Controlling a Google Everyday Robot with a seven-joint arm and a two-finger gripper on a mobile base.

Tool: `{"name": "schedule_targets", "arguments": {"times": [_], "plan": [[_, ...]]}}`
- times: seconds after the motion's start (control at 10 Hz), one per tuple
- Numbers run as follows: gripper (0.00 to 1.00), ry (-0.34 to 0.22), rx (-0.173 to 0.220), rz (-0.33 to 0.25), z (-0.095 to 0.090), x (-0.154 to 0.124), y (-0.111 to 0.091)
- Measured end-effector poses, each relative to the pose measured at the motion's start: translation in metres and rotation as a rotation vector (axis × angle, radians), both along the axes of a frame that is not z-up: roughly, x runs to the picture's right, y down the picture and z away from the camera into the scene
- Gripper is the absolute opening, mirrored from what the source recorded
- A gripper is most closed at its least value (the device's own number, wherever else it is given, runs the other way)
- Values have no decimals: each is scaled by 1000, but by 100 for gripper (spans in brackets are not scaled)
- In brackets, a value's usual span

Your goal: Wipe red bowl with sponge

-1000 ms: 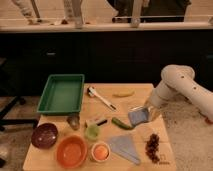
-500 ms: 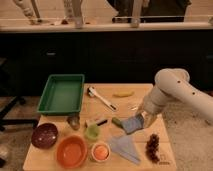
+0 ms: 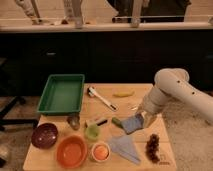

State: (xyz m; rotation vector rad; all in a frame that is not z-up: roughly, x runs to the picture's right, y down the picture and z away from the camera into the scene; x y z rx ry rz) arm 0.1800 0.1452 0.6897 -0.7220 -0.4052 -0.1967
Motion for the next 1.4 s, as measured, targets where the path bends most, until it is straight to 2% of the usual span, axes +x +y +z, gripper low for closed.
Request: {"name": "schedule_targets", "arguments": {"times": [0.2,0.4,0.8,1.1,1.4], "plan": [[0,0,1,0,0,-1,0],[0,7,-4,7,-1,-13,7],[0,-4,-8,35,-9,-83,20],[0,-7,-14,58,-14,-122,37],[0,43,-11,109,-12,-136,51]]}}
